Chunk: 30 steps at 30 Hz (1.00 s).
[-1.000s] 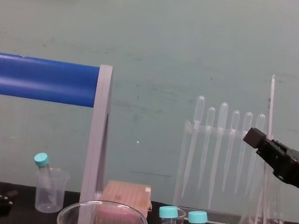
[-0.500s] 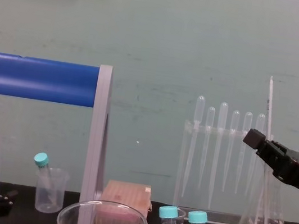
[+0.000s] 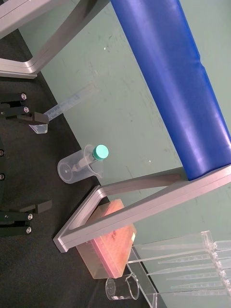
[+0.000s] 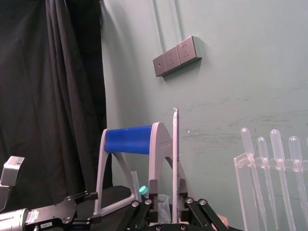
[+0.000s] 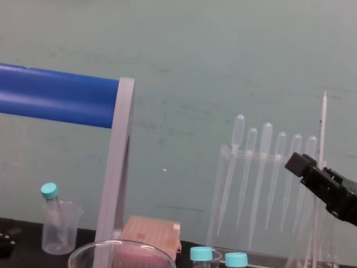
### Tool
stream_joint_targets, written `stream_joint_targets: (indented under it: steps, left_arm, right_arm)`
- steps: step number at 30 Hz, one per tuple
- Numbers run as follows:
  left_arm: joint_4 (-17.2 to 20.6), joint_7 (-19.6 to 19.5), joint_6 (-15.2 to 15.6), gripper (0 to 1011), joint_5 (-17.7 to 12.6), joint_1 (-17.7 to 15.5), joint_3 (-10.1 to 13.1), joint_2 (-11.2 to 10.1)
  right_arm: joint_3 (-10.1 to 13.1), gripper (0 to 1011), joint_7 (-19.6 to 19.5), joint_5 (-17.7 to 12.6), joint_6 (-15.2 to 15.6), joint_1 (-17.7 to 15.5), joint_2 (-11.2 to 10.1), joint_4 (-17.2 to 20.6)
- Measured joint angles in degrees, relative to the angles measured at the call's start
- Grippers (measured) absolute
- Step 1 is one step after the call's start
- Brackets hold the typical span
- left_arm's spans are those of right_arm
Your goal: Hold the thermometer with one hand and immerse one end into the beaker, then reinsert it into the test tube rack.
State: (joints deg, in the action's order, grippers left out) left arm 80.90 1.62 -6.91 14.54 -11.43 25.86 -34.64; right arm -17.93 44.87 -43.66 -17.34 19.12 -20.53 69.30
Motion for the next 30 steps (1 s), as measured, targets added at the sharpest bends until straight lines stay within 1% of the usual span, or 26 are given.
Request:
stream_joint_targets:
  steps: [1,2,3,4,6,7,9,11,14,15,16,19,20,21,25,30]
  left_arm:
    - [0.0,0.0,0.0,1008,0.0,0.0,0.0,0.0]
    - [0.0,0.0,0.0,1008,0.0,0.0,0.0,0.0]
    - [0.0,0.0,0.0,1008,0.0,0.0,0.0,0.0]
    - [0.0,0.0,0.0,1008,0.0,0.0,0.0,0.0]
    - [0.0,0.0,0.0,1008,0.0,0.0,0.0,0.0]
    - [0.0,0.0,0.0,1008,0.0,0.0,0.0,0.0]
    - [0.0,0.0,0.0,1008,0.0,0.0,0.0,0.0]
    - [0.0,0.0,0.0,1008,0.0,0.0,0.0,0.0]
    - [0.0,0.0,0.0,1008,0.0,0.0,0.0,0.0]
    - [0.0,0.0,0.0,1008,0.0,0.0,0.0,0.0]
    - [0.0,0.0,0.0,1008,0.0,0.0,0.0,0.0]
    - [0.0,0.0,0.0,1008,0.0,0.0,0.0,0.0]
    - [0.0,0.0,0.0,1008,0.0,0.0,0.0,0.0]
    - [0.0,0.0,0.0,1008,0.0,0.0,0.0,0.0]
    - [0.0,0.0,0.0,1008,0.0,0.0,0.0,0.0]
    - [0.0,0.0,0.0,1008,0.0,0.0,0.0,0.0]
  right_arm:
    - [0.0,270,0.0,0.0,0.0,0.0,0.0,0.0]
    - [0.0,270,0.0,0.0,0.0,0.0,0.0,0.0]
    - [0.0,329,0.0,0.0,0.0,0.0,0.0,0.0]
    - [0.0,349,0.0,0.0,0.0,0.0,0.0,0.0]
    - [0.0,427,0.0,0.0,0.0,0.0,0.0,0.0]
    - [0.0,445,0.0,0.0,0.0,0.0,0.0,0.0]
    - [0.0,533,0.0,0.0,0.0,0.0,0.0,0.0]
    - [0.0,575,0.0,0.0,0.0,0.0,0.0,0.0]
    - [0.0,695,0.0,0.0,-0.1,0.0,0.0,0.0]
    - [0.0,695,0.1,0.0,-0.1,0.0,0.0,0.0]
    - [0.0,772,0.1,0.0,-0.1,0.0,0.0,0.0]
    - [0.0,826,0.1,0.0,-0.1,0.0,0.0,0.0]
    - [0.0,880,0.1,0.0,-0.1,0.0,0.0,0.0]
    - [0.0,890,0.1,0.0,-0.1,0.0,0.0,0.0]
    - [0.0,990,0.1,0.0,-0.1,0.0,0.0,0.0]
    - [0.0,1003,0.1,0.0,-0.1,0.0,0.0,0.0]
